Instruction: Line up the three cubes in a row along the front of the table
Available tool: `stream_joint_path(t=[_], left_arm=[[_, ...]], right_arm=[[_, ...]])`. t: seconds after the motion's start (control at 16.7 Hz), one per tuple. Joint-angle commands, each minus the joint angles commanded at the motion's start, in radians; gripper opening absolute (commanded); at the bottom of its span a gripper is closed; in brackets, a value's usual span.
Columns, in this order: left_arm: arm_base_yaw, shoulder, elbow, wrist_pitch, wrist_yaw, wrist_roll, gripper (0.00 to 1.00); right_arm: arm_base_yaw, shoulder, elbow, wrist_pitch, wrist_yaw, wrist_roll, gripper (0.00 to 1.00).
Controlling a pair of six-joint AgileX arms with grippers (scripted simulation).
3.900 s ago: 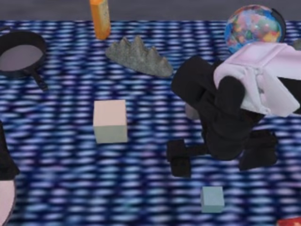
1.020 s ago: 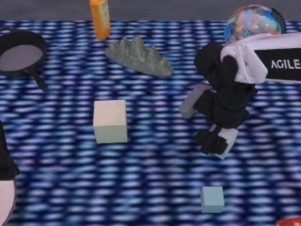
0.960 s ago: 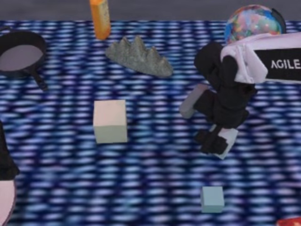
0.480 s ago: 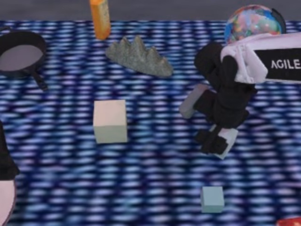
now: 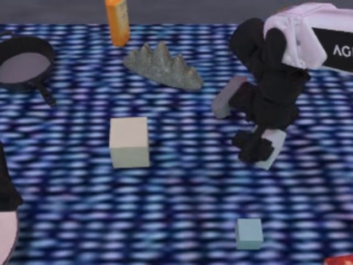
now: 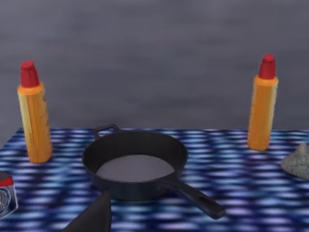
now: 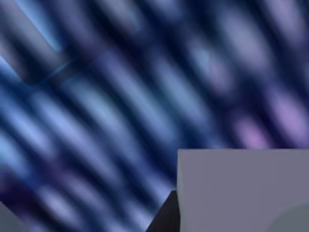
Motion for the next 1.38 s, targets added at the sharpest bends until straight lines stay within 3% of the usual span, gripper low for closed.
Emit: stream_joint_path(t=[0.42, 0.96, 1.38], left_arm=[[0.000, 0.000, 0.000, 0.000, 0.000, 0.000, 1.00], [0.000, 0.000, 0.000, 0.000, 0.000, 0.000, 1.00], [0.000, 0.000, 0.000, 0.000, 0.000, 0.000, 1.00]], right_arm=[[0.014, -0.016, 0.010, -0.022, -0.001, -0.007, 0.00], [0.392, -0.131, -0.087, -0.043, -0.003, -0.171, 0.00], [0.429, -0.145, -0.099, -0.039, -0.004, -0.188, 0.00]])
